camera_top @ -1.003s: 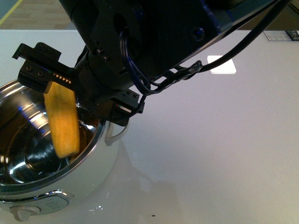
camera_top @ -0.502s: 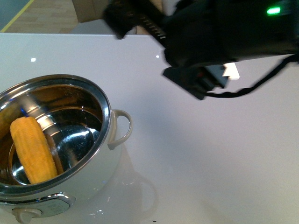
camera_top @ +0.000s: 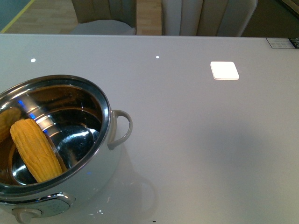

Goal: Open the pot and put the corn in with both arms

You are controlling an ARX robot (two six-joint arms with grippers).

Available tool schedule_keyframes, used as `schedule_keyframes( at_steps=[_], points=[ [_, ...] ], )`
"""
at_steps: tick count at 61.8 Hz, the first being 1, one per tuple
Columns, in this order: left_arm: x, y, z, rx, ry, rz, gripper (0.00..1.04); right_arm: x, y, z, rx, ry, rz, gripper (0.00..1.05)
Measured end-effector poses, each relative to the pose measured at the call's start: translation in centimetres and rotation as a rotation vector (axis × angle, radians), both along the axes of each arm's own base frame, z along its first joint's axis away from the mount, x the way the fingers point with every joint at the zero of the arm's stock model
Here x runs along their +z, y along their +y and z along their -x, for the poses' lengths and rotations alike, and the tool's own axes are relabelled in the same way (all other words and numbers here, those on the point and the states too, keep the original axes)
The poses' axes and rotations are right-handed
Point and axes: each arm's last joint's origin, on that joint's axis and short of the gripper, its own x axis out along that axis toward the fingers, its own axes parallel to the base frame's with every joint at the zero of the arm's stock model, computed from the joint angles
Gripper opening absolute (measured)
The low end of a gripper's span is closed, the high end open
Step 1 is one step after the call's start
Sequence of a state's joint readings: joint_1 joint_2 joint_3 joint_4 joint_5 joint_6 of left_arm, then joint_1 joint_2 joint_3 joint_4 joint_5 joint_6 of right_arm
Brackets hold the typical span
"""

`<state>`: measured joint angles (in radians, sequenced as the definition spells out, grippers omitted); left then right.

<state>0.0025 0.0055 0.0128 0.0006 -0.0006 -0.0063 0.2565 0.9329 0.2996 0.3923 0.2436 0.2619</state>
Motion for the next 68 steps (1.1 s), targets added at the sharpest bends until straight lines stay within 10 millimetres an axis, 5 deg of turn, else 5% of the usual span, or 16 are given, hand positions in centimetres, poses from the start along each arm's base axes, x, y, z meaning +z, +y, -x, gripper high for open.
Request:
schedule_keyframes(
  at_steps=[7,28,68],
  points=[
    [0.0,0.0,0.0,0.0,0.0,0.0,0.98,0.0,-1.0,1.3,0.018,-0.206,0.112,0.61],
    [0.0,0.0,0.0,0.0,0.0,0.0,0.98,-1.6,-2.7,3.8,0.024,-0.222,0.189,0.01],
    [0.0,0.0,0.0,0.0,0.0,0.0,0.98,-2.4,-4.1,6.4,0.017,-0.25,0.195,0.02]
  ],
)
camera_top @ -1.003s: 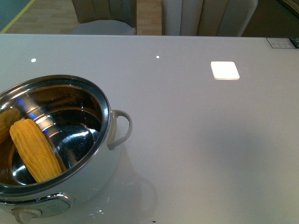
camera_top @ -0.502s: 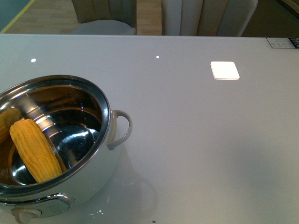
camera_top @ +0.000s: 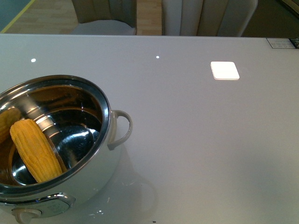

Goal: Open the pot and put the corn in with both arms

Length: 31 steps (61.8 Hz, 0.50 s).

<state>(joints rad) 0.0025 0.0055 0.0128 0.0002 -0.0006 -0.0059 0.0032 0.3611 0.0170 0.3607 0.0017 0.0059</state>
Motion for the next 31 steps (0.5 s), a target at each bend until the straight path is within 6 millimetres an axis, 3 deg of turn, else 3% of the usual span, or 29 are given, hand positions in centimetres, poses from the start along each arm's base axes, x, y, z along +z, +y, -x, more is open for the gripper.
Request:
schedule_keyframes(
  at_steps=[31],
  points=[
    [0.0,0.0,0.0,0.0,0.0,0.0,0.98,0.0,0.0,1.2,0.0,-0.001,0.0,0.02]
  ],
)
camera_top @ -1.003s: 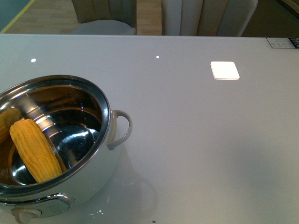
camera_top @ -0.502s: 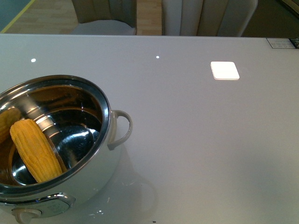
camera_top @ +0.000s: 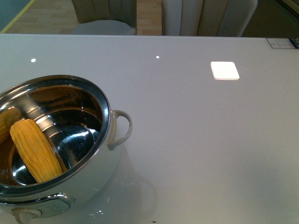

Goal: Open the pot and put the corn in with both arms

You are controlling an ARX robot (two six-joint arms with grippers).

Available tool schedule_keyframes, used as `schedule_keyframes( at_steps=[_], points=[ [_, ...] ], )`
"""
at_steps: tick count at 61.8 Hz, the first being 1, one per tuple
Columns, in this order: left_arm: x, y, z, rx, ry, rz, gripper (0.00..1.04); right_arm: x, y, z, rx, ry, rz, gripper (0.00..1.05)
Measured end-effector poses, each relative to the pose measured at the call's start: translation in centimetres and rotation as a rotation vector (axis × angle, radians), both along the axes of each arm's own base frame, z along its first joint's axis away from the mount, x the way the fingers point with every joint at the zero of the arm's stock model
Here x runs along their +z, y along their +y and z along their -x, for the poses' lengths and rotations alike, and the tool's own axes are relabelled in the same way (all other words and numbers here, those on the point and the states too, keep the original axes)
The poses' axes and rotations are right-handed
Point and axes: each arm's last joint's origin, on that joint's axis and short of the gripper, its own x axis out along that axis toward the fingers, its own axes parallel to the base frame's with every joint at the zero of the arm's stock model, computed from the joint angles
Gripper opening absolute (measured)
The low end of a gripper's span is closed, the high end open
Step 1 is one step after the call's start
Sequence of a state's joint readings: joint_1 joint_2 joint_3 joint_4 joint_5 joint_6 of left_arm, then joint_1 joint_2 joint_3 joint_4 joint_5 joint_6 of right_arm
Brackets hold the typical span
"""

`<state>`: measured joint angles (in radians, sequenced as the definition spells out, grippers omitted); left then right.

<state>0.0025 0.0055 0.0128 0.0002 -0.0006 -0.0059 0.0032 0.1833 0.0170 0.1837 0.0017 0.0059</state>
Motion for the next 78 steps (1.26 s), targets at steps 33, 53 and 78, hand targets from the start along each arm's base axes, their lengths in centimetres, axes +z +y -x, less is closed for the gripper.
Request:
schedule_keyframes(
  at_steps=[33,53,78],
  points=[
    [0.0,0.0,0.0,0.0,0.0,0.0,0.98,-0.3,0.0,1.2,0.0,0.005,0.001,0.23],
    [0.0,0.0,0.0,0.0,0.0,0.0,0.98,-0.3,0.0,1.2,0.0,0.005,0.001,0.88],
    [0.0,0.0,0.0,0.0,0.0,0.0,0.98,-0.3,0.0,1.2,0.0,0.005,0.001,0.96]
  ],
)
